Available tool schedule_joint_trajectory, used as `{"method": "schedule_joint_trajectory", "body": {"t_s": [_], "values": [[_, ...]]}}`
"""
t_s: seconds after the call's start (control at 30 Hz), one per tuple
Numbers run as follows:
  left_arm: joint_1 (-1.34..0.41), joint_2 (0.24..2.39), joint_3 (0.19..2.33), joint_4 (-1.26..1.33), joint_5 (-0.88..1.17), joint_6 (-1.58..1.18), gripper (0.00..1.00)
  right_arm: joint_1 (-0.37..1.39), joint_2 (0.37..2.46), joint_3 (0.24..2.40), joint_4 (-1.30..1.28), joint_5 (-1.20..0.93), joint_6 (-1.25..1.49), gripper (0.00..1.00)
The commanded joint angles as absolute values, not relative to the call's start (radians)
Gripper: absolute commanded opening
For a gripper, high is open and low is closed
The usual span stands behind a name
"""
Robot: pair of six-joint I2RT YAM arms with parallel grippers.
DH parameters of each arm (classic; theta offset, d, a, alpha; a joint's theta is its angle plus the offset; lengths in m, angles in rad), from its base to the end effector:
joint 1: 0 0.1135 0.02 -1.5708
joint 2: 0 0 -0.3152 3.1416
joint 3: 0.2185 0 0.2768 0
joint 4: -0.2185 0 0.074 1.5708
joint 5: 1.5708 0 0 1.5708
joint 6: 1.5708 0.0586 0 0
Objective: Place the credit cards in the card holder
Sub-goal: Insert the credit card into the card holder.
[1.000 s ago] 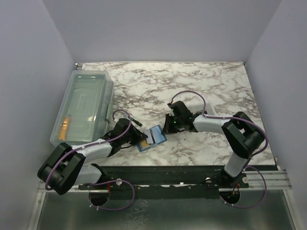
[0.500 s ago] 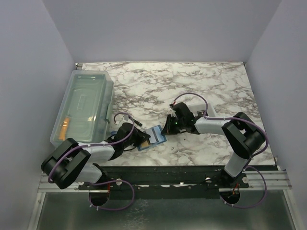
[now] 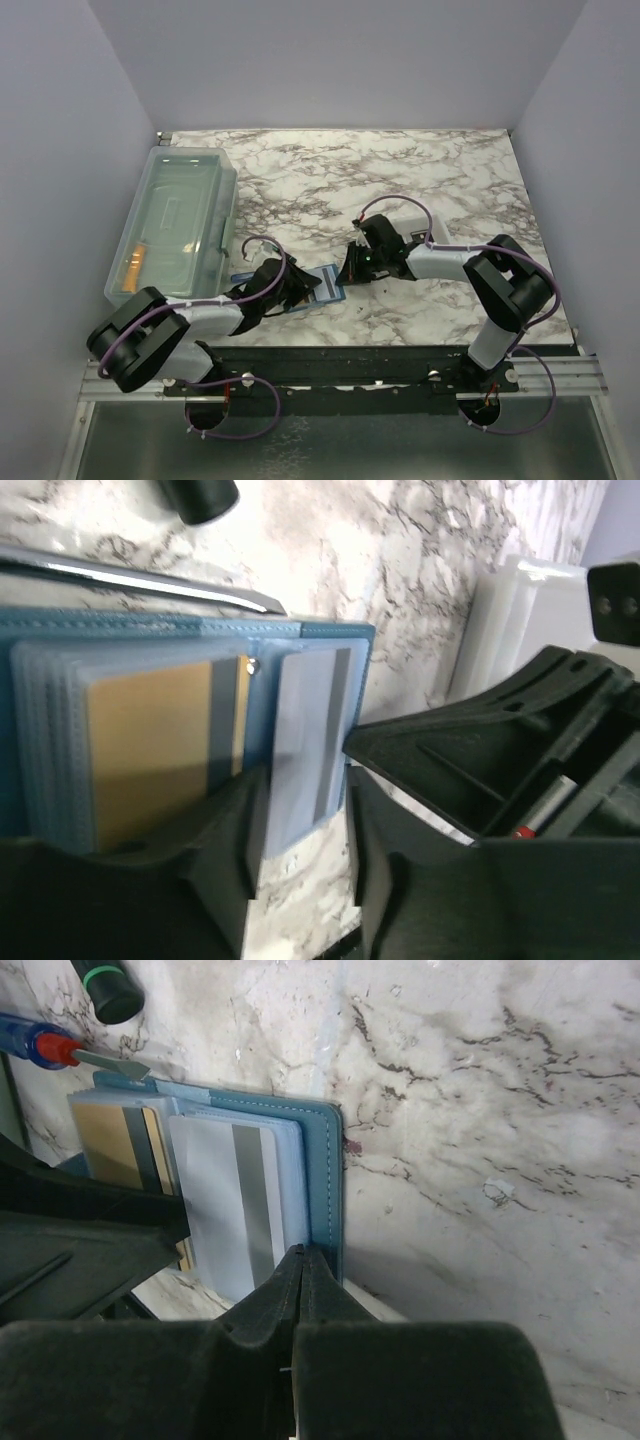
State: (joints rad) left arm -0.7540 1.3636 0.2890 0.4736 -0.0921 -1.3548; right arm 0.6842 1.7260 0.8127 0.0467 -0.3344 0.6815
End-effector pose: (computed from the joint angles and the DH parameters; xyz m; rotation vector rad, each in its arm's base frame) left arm 0.1828 -0.1643 0.1381 -0.7618 2.2633 -1.0395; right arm 0.2708 0.2457 0.1491 -0.1670 2.6365 0.9565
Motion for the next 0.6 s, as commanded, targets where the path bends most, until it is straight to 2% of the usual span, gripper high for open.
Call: {"method": "schedule_joint_trajectory", "body": {"t_s": [0.0,0.13,0.43,0.57], "values": [[-0.759,1.263,0.295,0.222,-0.140,-1.347,0.48,0.682,1.718,0.799,-0.045,-0.353,0.647,0.00],[-0.759,1.244,0.311,0.193,-0.130,-1.335,0.49,0.683,1.728,0.809,-0.049,-0.357,0.643,0.00],[-0.759,1.464,0.417,0.299,-0.032,-1.267,0.38,0.683,1.699,0.811,-0.024,-0.406,0.674,0.00],[-0.764,1.445,0.435,0.308,-0.020,-1.229,0.35,0.681,1.675,0.816,-0.034,-0.405,0.681,0.00]]}}
